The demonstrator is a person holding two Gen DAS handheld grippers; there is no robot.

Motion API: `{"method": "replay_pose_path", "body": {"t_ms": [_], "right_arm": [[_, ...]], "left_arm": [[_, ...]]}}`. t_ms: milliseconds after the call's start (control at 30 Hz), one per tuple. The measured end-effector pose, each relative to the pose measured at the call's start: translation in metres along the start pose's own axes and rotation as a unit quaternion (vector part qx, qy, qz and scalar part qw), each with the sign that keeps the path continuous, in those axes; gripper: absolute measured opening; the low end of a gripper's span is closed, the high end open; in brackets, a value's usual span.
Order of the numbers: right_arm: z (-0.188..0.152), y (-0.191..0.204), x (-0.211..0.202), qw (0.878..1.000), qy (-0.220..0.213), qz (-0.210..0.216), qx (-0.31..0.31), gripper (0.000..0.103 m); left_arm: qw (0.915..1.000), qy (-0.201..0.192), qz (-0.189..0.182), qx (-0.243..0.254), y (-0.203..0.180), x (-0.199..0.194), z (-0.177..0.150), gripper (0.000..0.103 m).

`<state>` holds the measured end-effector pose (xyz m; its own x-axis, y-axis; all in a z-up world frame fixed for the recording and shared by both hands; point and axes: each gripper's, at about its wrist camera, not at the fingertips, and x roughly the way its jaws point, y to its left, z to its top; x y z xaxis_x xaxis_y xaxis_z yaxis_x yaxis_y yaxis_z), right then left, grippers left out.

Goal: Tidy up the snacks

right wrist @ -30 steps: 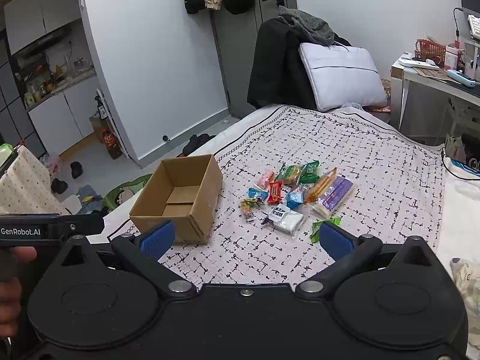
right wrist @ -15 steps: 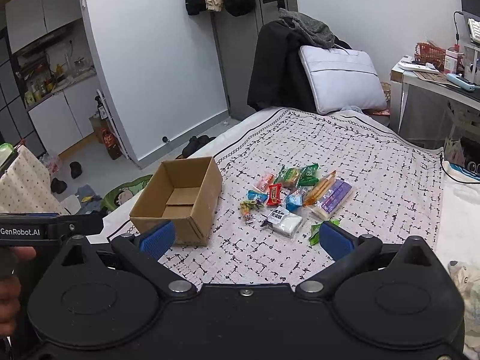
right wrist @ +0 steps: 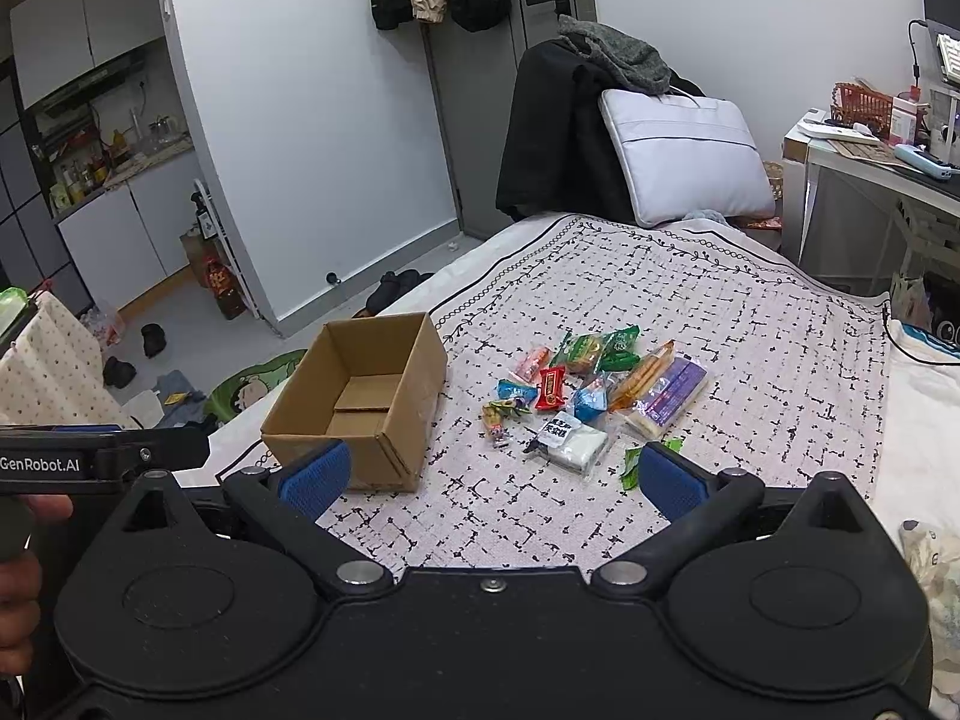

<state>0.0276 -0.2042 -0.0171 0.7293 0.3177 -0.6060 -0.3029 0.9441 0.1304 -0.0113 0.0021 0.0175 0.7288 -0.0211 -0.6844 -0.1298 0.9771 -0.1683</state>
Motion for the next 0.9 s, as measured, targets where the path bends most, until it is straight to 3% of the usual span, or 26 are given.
{"method": "replay_pose_path", "body": {"t_ms": [900], "right_arm": [[-0.001, -0.015, 0.01, 1.0, -0.007, 0.001, 0.015, 0.103]], "left_arm": [[0.9999, -0.01, -0.003, -0.013, 0.001, 0.012, 0.006, 0.102]]}}
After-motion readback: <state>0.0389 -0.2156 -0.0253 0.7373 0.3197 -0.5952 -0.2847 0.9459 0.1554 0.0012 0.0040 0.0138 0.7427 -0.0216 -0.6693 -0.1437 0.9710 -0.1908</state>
